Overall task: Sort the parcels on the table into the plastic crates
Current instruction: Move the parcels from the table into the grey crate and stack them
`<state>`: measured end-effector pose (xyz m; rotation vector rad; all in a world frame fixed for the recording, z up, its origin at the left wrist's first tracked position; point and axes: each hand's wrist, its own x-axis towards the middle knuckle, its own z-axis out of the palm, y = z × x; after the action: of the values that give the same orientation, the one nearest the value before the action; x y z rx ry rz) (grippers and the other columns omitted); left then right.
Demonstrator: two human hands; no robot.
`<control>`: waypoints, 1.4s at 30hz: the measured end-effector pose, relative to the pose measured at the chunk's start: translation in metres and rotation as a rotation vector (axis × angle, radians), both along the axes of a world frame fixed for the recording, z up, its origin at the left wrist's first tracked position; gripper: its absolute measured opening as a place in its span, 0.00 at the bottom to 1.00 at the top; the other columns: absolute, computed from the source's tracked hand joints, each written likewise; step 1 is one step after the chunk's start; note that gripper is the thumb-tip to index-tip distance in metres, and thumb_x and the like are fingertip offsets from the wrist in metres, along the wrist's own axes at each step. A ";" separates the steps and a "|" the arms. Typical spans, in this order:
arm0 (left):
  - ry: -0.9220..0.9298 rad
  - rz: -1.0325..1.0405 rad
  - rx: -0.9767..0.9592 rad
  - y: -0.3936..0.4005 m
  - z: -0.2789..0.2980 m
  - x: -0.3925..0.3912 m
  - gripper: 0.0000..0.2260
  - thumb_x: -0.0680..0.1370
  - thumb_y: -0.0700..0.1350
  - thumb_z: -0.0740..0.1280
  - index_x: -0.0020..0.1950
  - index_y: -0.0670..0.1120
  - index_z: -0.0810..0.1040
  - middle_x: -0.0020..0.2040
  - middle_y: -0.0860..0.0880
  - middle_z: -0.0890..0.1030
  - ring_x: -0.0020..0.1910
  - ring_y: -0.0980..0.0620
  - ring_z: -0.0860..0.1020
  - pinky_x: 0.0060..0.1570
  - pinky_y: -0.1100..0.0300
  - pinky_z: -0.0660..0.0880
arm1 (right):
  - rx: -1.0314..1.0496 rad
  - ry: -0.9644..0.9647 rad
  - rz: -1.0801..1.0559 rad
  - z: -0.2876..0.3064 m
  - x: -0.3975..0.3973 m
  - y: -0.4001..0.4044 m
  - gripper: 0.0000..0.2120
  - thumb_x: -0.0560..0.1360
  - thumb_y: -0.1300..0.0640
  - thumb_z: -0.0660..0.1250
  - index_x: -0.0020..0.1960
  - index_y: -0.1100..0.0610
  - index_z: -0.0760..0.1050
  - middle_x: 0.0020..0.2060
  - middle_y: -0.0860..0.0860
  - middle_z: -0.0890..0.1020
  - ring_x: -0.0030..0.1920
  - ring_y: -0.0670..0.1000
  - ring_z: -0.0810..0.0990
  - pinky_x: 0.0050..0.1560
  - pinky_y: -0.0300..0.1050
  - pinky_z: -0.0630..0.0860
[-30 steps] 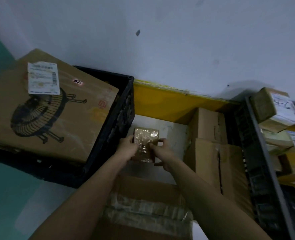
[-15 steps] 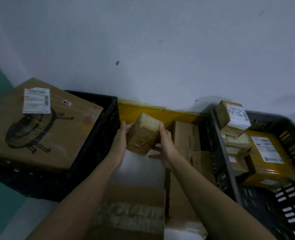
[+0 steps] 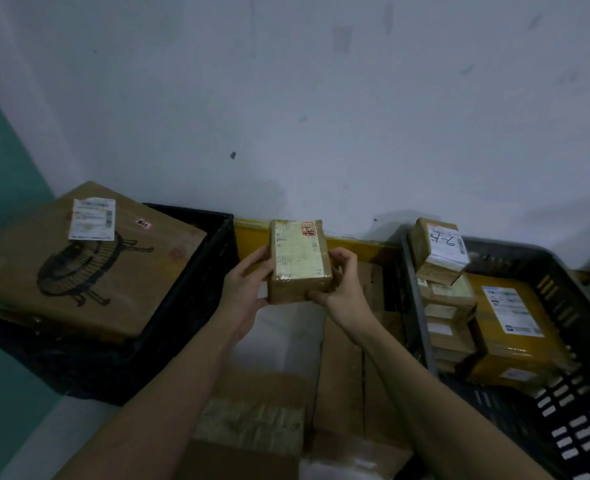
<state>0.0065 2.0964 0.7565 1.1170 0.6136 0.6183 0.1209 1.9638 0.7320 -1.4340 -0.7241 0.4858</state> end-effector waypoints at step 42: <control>0.266 -0.432 0.484 -0.175 0.013 0.135 0.24 0.84 0.55 0.58 0.79 0.51 0.60 0.73 0.48 0.69 0.69 0.47 0.70 0.60 0.54 0.69 | 0.165 0.452 -0.548 0.033 0.088 -0.233 0.13 0.80 0.51 0.66 0.63 0.52 0.73 0.61 0.58 0.77 0.59 0.63 0.80 0.44 0.53 0.83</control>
<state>0.1416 1.9212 0.7695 1.7470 0.4323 0.2442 0.2089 1.7311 0.7649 -1.2388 0.0015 0.2934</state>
